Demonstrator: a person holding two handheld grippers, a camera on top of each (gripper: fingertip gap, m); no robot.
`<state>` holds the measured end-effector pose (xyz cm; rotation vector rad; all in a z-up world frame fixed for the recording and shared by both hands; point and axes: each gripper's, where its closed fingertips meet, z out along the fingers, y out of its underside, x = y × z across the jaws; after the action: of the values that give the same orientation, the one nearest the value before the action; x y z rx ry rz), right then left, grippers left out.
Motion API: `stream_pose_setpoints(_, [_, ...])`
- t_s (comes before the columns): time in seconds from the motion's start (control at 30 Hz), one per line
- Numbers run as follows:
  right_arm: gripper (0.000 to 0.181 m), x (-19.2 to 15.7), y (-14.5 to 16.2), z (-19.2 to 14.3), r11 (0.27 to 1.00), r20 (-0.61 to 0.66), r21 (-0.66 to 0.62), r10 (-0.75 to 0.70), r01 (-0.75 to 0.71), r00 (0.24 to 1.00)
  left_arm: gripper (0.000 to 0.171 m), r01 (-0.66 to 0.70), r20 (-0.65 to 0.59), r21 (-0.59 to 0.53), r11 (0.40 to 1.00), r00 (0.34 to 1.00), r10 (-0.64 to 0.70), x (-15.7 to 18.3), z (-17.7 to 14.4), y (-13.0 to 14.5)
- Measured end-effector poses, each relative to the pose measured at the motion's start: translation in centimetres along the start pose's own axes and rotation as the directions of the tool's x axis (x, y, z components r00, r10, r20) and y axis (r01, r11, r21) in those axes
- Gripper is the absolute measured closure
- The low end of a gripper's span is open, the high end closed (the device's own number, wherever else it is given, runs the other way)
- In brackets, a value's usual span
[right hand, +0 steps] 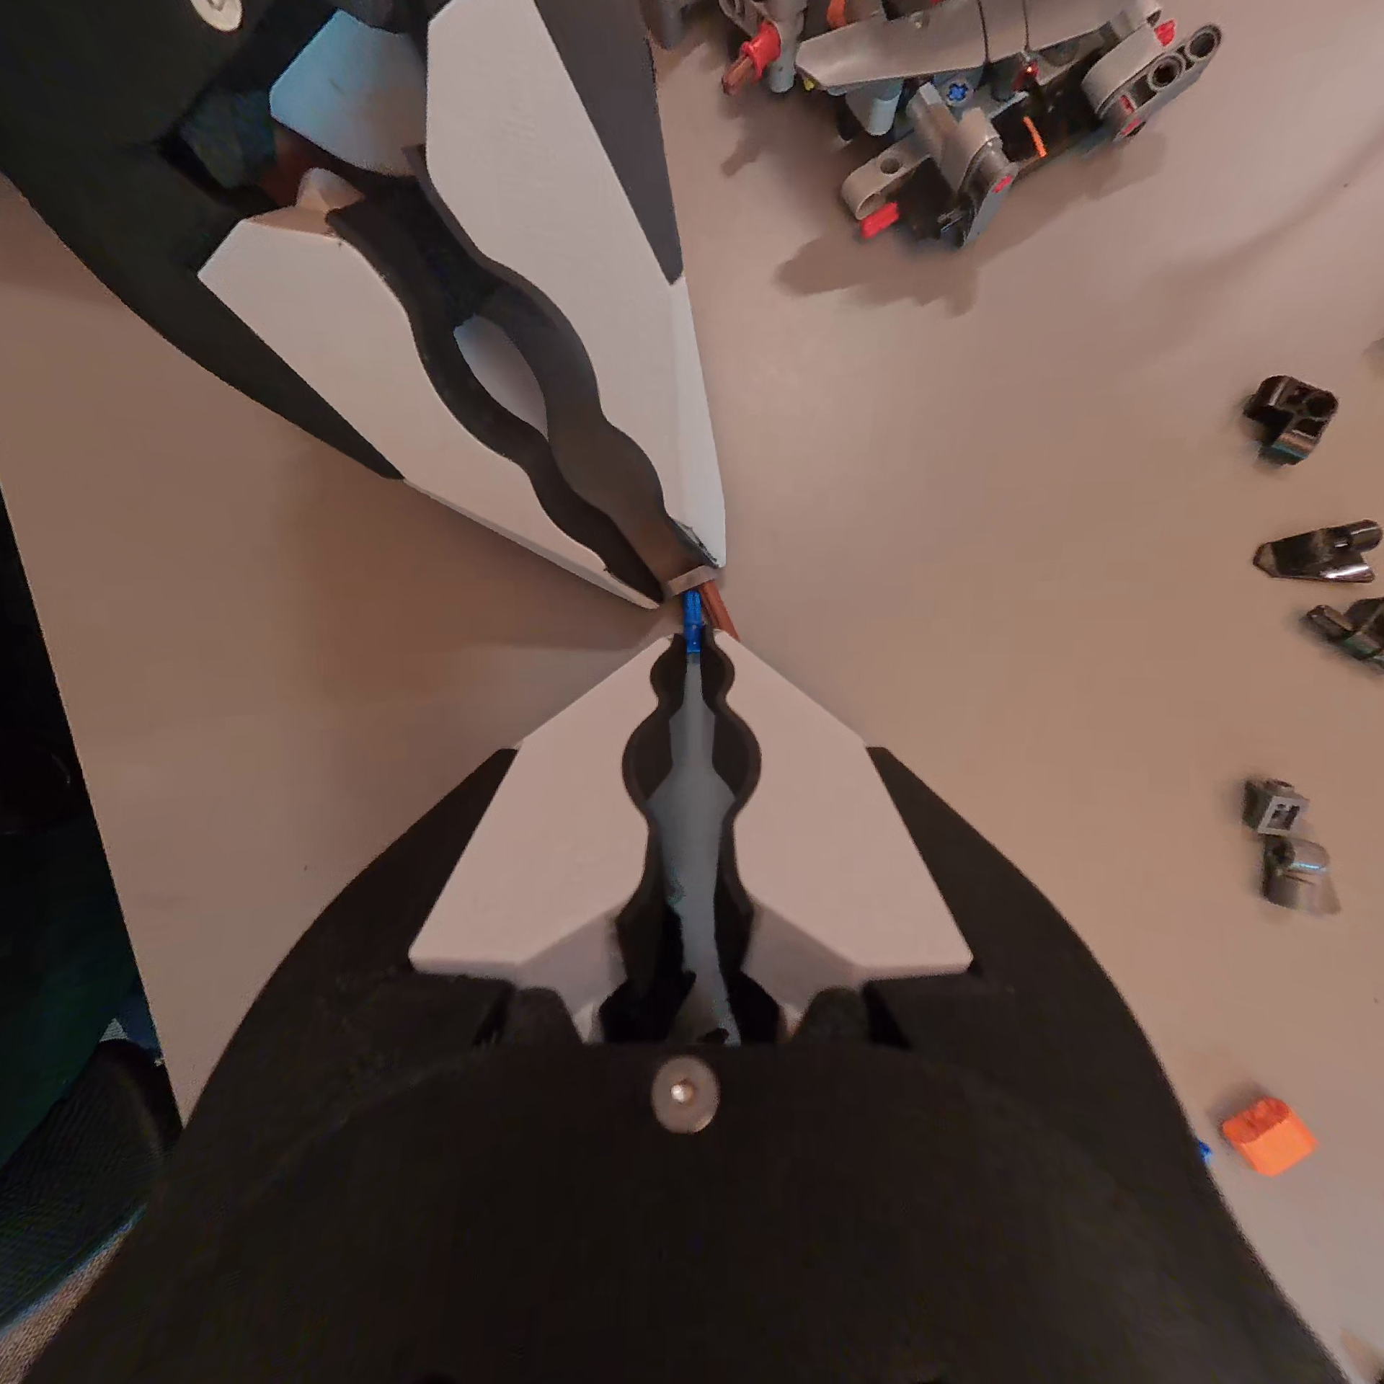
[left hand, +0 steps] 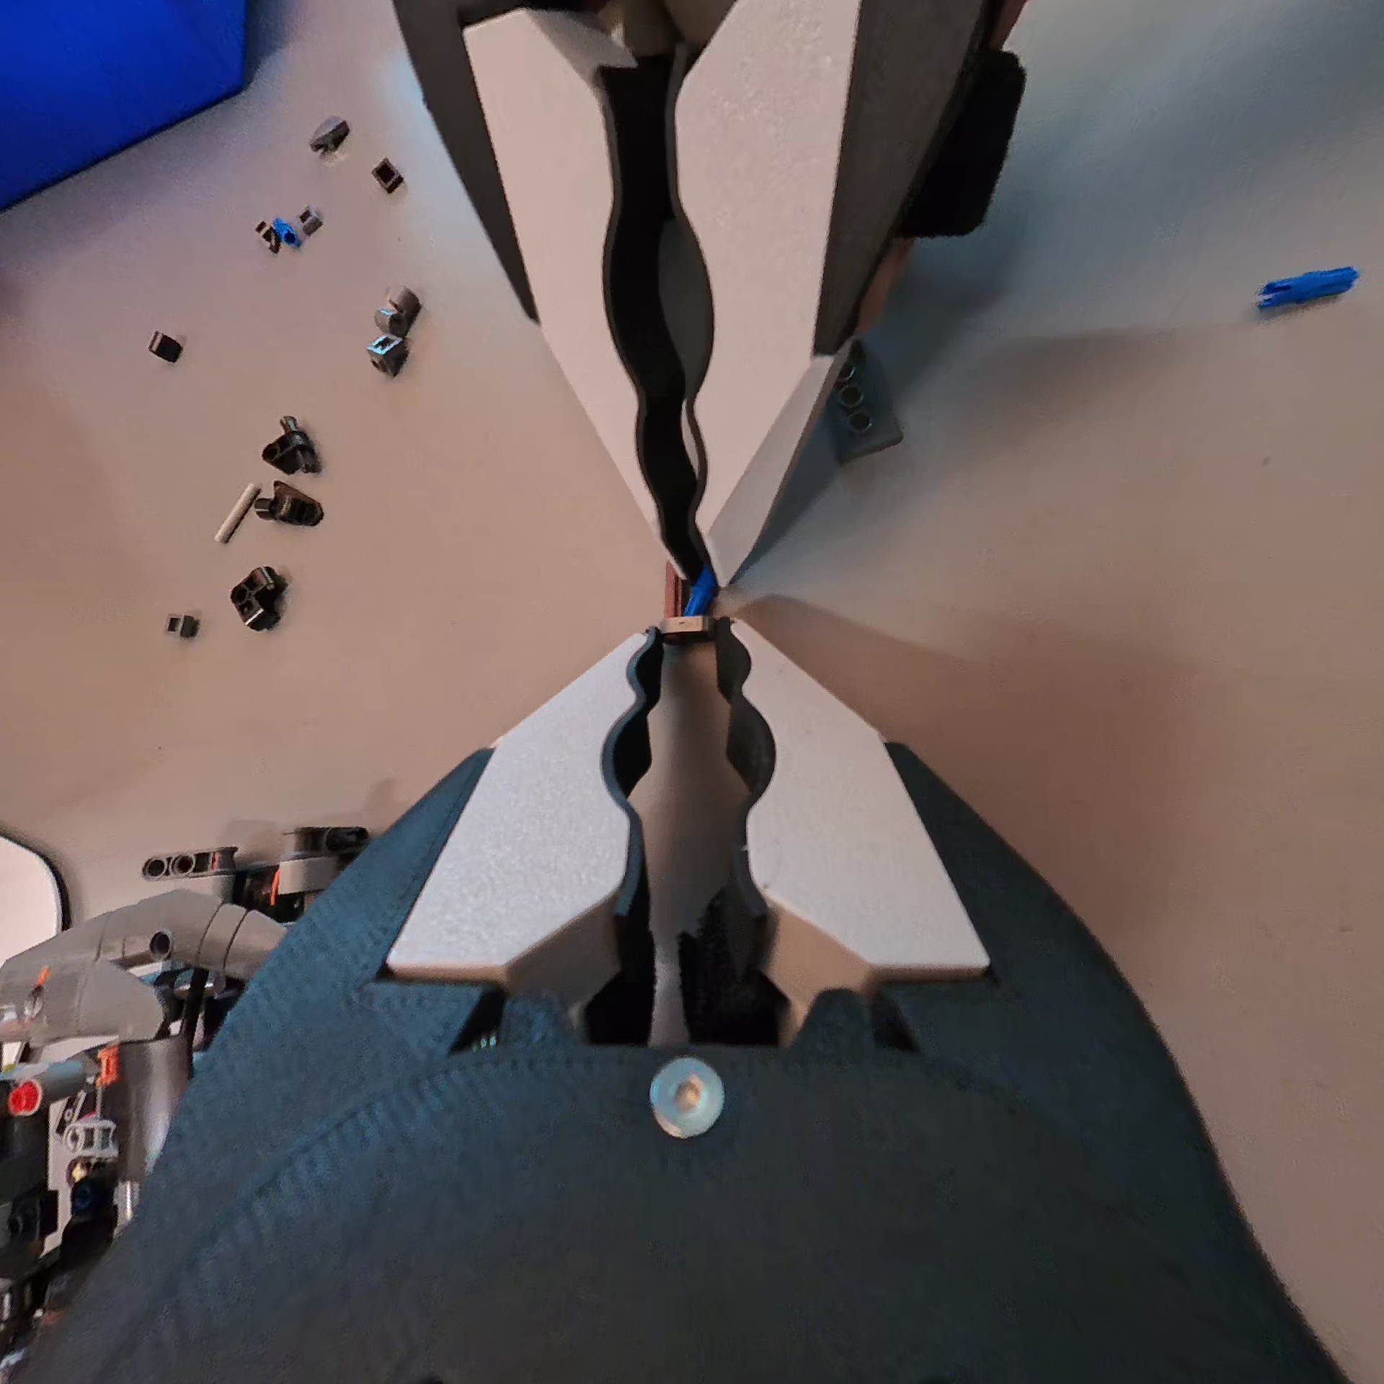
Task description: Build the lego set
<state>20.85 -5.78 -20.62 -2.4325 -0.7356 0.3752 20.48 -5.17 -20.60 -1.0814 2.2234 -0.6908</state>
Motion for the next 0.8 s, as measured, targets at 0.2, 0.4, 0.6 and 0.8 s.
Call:
stream_pose_setpoints(0.2, [0.180, -0.24, 0.01, 0.03, 0.998, 0.022, 0.020, -0.057, 0.056, 0.998, 0.158, 0.002, -0.014, 0.008, 1.000, 1.000, -0.002, -0.01, -0.05, 0.03])
stream_pose_setpoints(0.4, [0.181, -0.07, -0.10, 0.09, 0.992, 0.070, 0.040, -0.122, 0.119, 0.990, 0.158, 0.006, -0.038, 0.014, 1.000, 0.999, -0.005, -0.02, -0.05, 0.09])
stream_pose_setpoints(0.6, [0.181, 0.01, -0.27, 0.18, 0.977, -0.005, 0.021, -0.213, 0.213, 0.977, 0.158, 0.052, -0.078, 0.017, 0.998, 0.996, -0.051, -0.01, -0.07, 0.19])
stream_pose_setpoints(0.8, [0.181, 0.09, -0.44, 0.19, 0.941, -0.154, 0.016, -0.332, 0.338, 0.931, 0.158, 0.116, -0.124, 0.019, 0.993, 0.986, -0.113, -0.05, -0.08, 0.25])
